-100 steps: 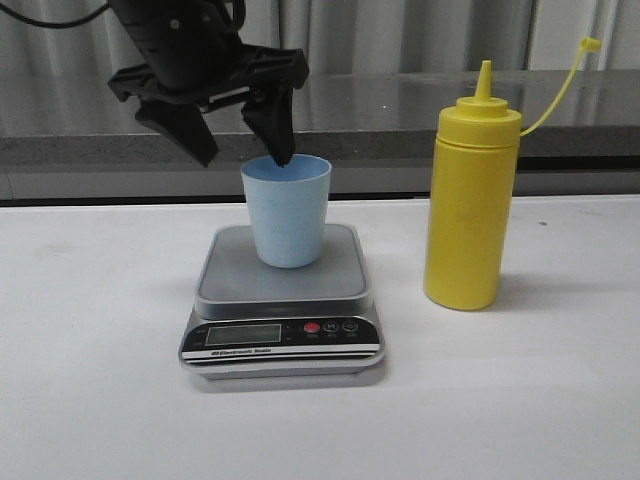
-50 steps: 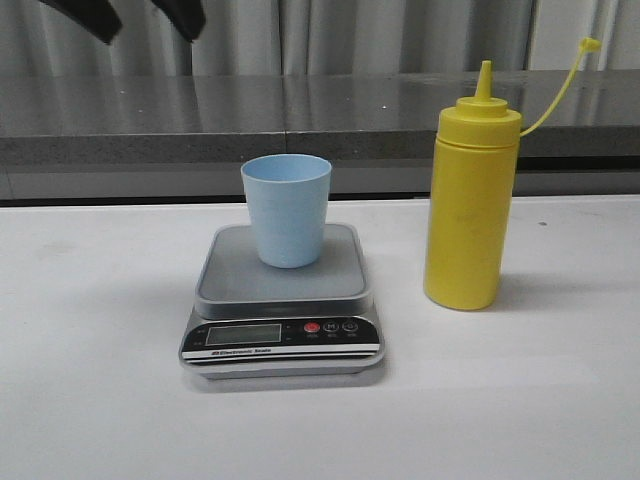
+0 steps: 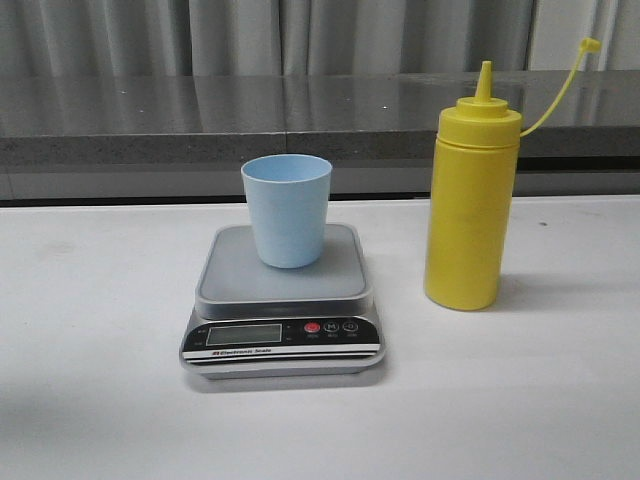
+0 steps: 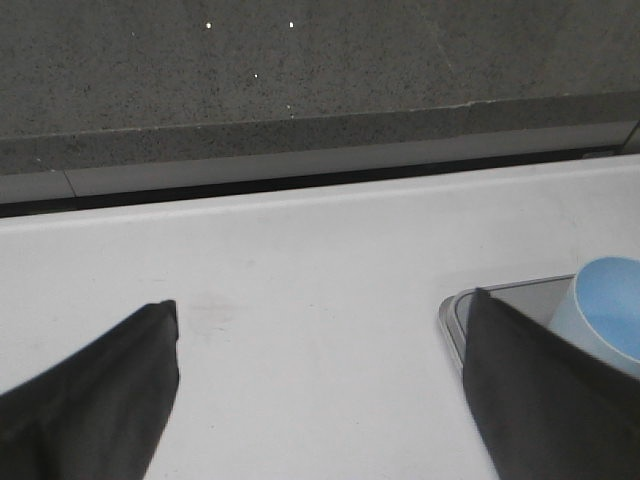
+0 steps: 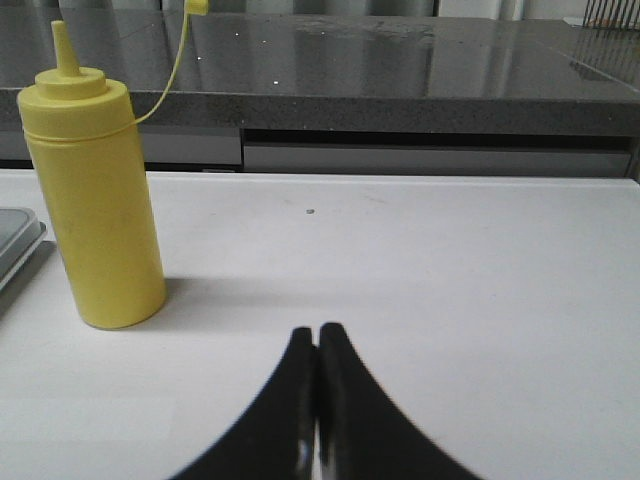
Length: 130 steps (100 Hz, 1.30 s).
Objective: Pour seasoning into cup on scale with both arms
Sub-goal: 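Raise the left gripper away from the cup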
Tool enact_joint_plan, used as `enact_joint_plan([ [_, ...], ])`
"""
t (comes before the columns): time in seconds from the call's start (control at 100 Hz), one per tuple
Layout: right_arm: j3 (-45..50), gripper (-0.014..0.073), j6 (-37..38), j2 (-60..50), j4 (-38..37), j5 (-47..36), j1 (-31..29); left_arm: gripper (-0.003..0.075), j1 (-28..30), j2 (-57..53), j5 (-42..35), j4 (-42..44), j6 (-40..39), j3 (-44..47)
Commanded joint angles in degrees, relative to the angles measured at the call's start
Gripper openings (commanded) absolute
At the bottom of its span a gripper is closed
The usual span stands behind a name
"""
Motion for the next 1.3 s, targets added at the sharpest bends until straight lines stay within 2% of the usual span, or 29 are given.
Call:
enact_joint_plan([
  [0.0,-1.15,-0.0066,-0.21,-1.20,-0.16,-4.67,-0.23,0.0554,0.14,-5.36,-9.64,0.00,-0.68,4.21],
  [0.14,-1.15,-0.0066,-0.21,-1.20,-0.16,-4.67,-0.23,0.0554,0.14,-13.12,-13.99,0.43,-0.68,12.62],
  [0.42,-1.15,-0.0066,-0.21,-1.20,-0.16,-4.67,-0.23,0.0554,0.14,-27.72,-12.83,0.56,-0.68,23.23],
  [0.71,-1.15,-0.0066,-0.21,-1.20,-0.16,-4.67,-0.23,0.0554,0.14,-39.45,-7.20,1.21,-0.68,25.92],
  [0.96,-1.15,-0.0066,-0.21,-1.20,-0.16,-4.67,-0.23,0.0543,0.14,-41.35,-4.87,3.17,-0.68,25.92],
  [1.09,-1.15,-0.0066,-0.21,-1.20,-0.16,-4.67,-0.23,0.0449,0.14,-41.35,-4.97,3.17,-0.68,25.92],
  [1.29,-1.15,-0.0066,-0.21,-1.20,-0.16,-4.67,-0.23,0.0162,0.14,-41.35,-4.97,3.17,-0.68,25.92],
])
